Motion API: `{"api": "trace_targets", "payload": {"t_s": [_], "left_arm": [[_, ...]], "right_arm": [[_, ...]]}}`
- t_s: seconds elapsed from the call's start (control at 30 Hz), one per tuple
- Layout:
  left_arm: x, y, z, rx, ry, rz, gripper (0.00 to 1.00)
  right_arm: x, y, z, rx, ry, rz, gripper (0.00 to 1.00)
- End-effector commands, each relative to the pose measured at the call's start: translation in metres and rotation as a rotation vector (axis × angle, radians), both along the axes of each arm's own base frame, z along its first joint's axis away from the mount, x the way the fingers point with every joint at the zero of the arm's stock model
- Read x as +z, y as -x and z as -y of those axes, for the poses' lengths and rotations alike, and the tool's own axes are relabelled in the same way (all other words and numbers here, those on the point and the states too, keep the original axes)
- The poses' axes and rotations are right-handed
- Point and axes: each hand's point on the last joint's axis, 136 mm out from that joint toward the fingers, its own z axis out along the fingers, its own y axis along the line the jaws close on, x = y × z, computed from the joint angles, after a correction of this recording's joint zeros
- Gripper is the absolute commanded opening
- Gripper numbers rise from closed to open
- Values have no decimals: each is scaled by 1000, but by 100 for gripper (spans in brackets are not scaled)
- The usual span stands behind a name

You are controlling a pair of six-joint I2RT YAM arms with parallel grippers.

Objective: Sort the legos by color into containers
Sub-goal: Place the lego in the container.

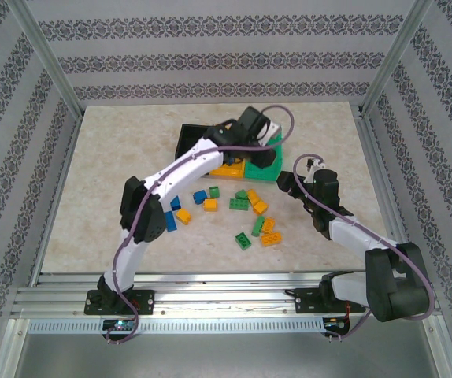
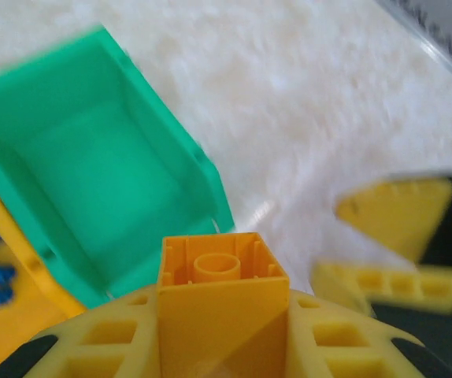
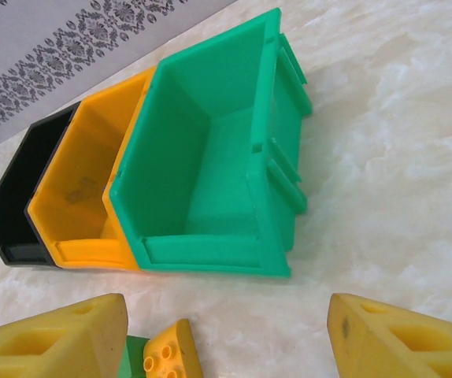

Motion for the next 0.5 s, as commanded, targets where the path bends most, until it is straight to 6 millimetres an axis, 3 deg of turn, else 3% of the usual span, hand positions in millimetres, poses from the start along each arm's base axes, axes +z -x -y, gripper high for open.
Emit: {"api": "trace_targets", "payload": {"t_s": [0.0,0.1,0.2,0.33,0.47], "left_arm": [[-46,-28,-11,35,-85,-58,28],[-50,-50,-9,74,-71,-54,44],[-50,-51,-10,94,-72,-63,54],[-49,-28,-1,33,-73,-64,56],[-61,6,-5,-18,-122,-51,58]], "right_arm": [[11,0,2,-10,-17,43,68],[12,0,2,-10,-17,46,68],[14,0,3,-12,-17,52,68],[15,1,2,-8,-27,55,68],[15,1,1,-8,-32,53,68]]}}
